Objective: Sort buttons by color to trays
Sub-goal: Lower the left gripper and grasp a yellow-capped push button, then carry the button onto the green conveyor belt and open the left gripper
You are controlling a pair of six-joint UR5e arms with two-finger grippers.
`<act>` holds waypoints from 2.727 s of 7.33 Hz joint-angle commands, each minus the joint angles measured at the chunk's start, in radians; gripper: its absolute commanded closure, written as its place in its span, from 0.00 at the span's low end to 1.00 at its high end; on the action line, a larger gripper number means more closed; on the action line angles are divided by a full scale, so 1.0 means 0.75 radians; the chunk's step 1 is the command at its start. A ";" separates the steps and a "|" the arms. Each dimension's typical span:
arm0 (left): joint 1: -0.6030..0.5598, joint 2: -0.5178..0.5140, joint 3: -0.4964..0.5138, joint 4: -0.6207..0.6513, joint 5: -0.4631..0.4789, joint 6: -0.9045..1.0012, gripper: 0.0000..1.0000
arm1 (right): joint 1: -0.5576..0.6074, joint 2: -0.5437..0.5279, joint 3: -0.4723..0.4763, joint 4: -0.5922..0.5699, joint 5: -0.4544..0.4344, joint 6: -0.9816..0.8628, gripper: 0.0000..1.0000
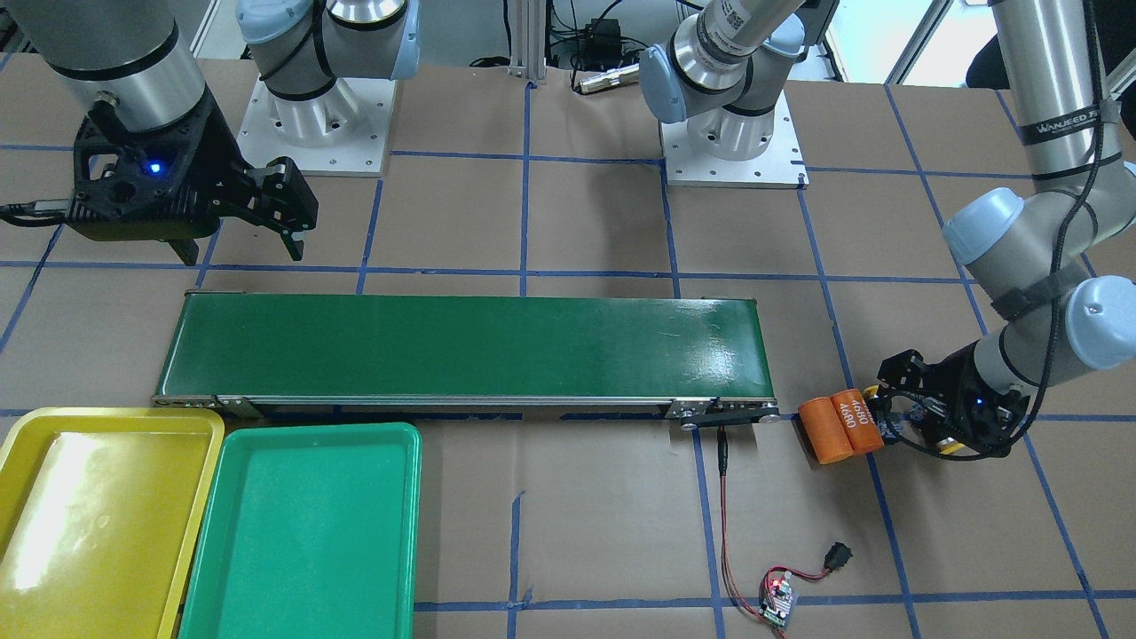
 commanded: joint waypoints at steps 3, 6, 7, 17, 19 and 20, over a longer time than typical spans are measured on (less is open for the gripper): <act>0.002 -0.025 -0.002 0.009 -0.007 -0.015 0.00 | 0.000 0.000 0.000 0.000 0.000 0.000 0.00; -0.004 -0.046 -0.022 0.077 -0.011 -0.040 0.00 | 0.000 0.000 0.000 0.000 0.000 0.000 0.00; -0.008 -0.048 -0.038 0.083 -0.011 -0.084 0.00 | 0.000 0.000 0.000 0.000 0.000 0.000 0.00; -0.010 -0.028 -0.043 0.128 -0.027 -0.095 1.00 | 0.000 0.000 0.000 -0.006 0.002 0.000 0.00; -0.024 0.103 -0.024 -0.037 -0.021 0.000 1.00 | 0.000 0.000 0.000 -0.006 0.002 0.000 0.00; -0.067 0.196 -0.024 -0.169 -0.027 0.098 1.00 | -0.004 0.000 0.000 0.000 -0.002 0.004 0.00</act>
